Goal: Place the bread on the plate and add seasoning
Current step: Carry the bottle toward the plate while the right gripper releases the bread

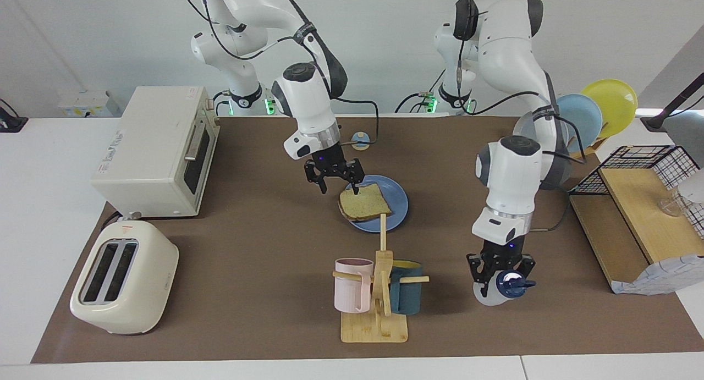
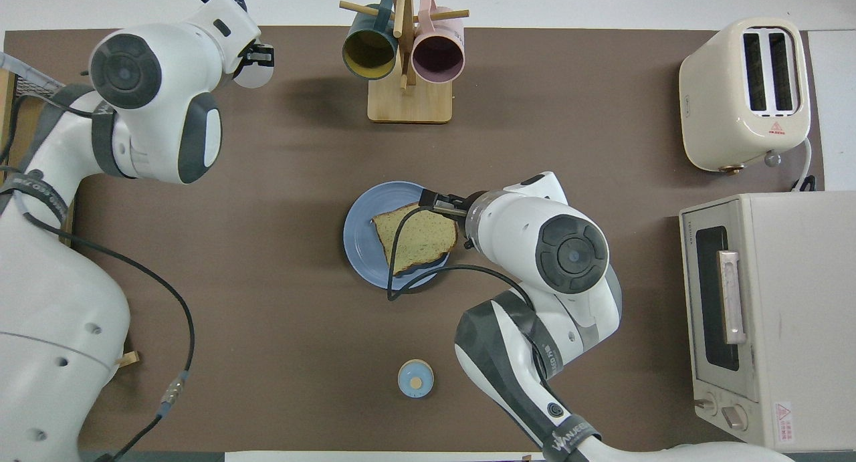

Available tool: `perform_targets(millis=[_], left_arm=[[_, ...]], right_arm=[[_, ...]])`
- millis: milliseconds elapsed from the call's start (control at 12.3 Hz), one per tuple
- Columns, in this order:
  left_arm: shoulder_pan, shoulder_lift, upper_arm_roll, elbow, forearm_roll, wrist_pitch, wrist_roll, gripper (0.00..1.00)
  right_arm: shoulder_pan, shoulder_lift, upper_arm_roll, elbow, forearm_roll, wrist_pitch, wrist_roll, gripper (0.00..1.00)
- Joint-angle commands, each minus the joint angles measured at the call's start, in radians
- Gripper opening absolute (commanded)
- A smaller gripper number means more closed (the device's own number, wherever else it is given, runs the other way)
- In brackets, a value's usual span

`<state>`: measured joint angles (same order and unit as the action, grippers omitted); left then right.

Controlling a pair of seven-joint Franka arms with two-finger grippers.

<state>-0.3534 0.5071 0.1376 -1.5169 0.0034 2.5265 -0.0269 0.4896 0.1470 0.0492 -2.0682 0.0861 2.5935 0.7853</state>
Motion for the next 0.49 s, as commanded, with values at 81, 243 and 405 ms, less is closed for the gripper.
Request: perform_targets(millis=[81,243,405], left_arm=[[0.022,-0.218,-0.049,-0.051,-0.037,-0.341,0.264,0.00],[0.019,-0.353,-0.055,-0.127,-0.049,-0.461,0.379,0.00],[-0.005,-0.488,-0.053,-0.199,-0.072,-0.593,0.537,0.00]], right_arm=[[-0.002,-0.035,0.012,0.000,0.018,-0.009,0.002,1.00],[0.006,-0.040,0.014,0.000,0.005,-0.027,-0.058,1.00],[0.030,-0.044,0.014,0.002,0.004,-0.059,-0.164,1.00]])
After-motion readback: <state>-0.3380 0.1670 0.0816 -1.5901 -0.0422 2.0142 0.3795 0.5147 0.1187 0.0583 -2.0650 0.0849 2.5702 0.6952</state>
